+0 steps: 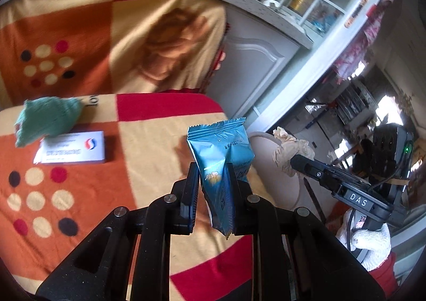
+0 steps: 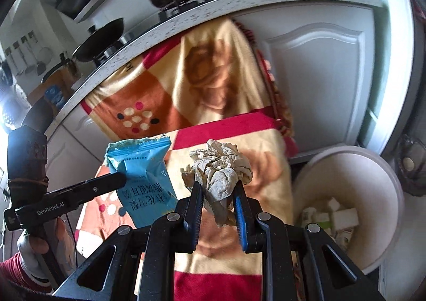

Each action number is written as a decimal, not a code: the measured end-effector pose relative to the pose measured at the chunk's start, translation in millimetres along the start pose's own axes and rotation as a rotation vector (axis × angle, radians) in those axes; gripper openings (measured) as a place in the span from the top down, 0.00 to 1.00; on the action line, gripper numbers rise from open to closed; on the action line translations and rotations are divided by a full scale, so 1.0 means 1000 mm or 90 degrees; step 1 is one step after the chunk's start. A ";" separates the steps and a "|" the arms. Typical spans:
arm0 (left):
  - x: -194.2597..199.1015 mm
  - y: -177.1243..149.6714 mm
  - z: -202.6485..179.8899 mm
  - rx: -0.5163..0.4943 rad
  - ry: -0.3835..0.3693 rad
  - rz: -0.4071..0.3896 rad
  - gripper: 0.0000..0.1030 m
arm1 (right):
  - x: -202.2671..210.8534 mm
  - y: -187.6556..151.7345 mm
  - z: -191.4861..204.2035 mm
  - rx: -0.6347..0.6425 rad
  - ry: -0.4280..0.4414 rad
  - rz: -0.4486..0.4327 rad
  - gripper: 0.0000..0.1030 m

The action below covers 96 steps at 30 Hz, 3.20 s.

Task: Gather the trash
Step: 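Carry the blue packet and beige paper over the white bin and release both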

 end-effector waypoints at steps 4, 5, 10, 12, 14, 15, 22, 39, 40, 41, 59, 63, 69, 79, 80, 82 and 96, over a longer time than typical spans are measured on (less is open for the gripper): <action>-0.011 0.007 -0.021 -0.024 -0.010 0.004 0.85 | 0.013 -0.001 -0.018 -0.019 -0.015 -0.011 0.80; -0.014 0.010 -0.027 -0.031 -0.013 0.006 0.85 | 0.015 -0.001 -0.023 -0.024 -0.018 -0.013 0.80; -0.031 0.017 -0.052 -0.057 -0.025 0.015 0.85 | 0.028 -0.002 -0.044 -0.046 -0.036 -0.024 0.80; -0.038 0.020 -0.062 -0.067 -0.028 0.020 0.85 | 0.033 -0.003 -0.052 -0.052 -0.042 -0.028 0.80; -0.045 0.022 -0.070 -0.077 -0.031 0.024 0.85 | 0.037 -0.004 -0.059 -0.059 -0.047 -0.030 0.80; -0.048 0.023 -0.074 -0.082 -0.031 0.026 0.85 | 0.039 -0.005 -0.063 -0.061 -0.050 -0.031 0.80; -0.072 0.026 -0.096 -0.112 -0.034 0.042 0.85 | 0.047 -0.011 -0.089 -0.091 -0.071 -0.034 0.80; -0.135 0.025 -0.132 -0.147 -0.028 0.084 0.85 | 0.041 -0.033 -0.143 -0.153 -0.106 -0.004 0.80; -0.140 0.024 -0.133 -0.148 -0.026 0.087 0.85 | 0.039 -0.035 -0.146 -0.158 -0.108 0.000 0.80; -0.144 0.023 -0.133 -0.149 -0.025 0.091 0.85 | 0.037 -0.037 -0.149 -0.162 -0.109 0.004 0.80; -0.200 0.002 -0.140 -0.135 -0.011 0.137 0.85 | 0.000 -0.072 -0.192 -0.228 -0.151 0.066 0.79; -0.205 -0.003 -0.137 -0.139 -0.004 0.143 0.85 | -0.006 -0.076 -0.193 -0.228 -0.156 0.079 0.79; -0.206 -0.008 -0.133 -0.133 0.001 0.150 0.85 | -0.012 -0.081 -0.195 -0.228 -0.163 0.093 0.79; -0.202 -0.009 -0.131 -0.120 -0.002 0.153 0.85 | -0.013 -0.081 -0.198 -0.245 -0.171 0.092 0.61; -0.202 -0.009 -0.131 -0.118 -0.004 0.153 0.85 | -0.013 -0.081 -0.197 -0.244 -0.172 0.092 0.61; -0.202 -0.009 -0.130 -0.115 -0.009 0.156 0.85 | -0.013 -0.081 -0.197 -0.242 -0.175 0.093 0.61; -0.186 -0.009 -0.122 -0.096 -0.036 0.159 0.60 | 0.001 -0.072 -0.191 -0.235 -0.186 0.075 0.60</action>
Point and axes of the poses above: each gripper's, at about its wrist camera, not at the fingertips, and x roughly against the way its jaws point, z to its left, y to its top, the point moved 7 cm from there along -x, roughly the way its jaws point, and after that the axes turned 3 degrees about -x, right-handed, at the moved point
